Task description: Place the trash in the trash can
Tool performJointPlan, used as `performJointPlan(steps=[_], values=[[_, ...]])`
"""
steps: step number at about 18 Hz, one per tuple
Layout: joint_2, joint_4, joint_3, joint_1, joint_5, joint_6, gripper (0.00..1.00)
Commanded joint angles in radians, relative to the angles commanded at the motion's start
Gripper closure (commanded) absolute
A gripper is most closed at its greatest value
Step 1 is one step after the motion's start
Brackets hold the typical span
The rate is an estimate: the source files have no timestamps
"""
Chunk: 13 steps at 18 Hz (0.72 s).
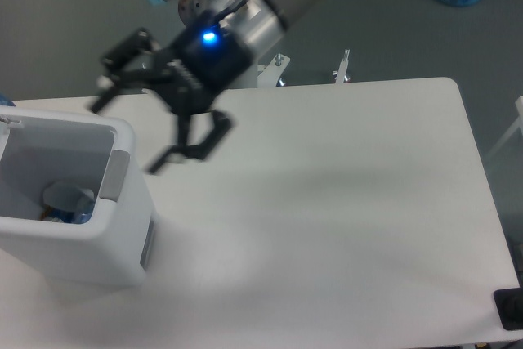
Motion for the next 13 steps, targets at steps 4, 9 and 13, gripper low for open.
performJointPlan(steps=[4,9,13], values=[[-0.017,-0.009,-0.003,0.02,0.135,0.078,0.0],[-0.043,-0.037,-0.014,0.017,0.459,0.208,0.0],[-0.064,-0.147,-0.021,0.025,0.611,0.359,0.0]])
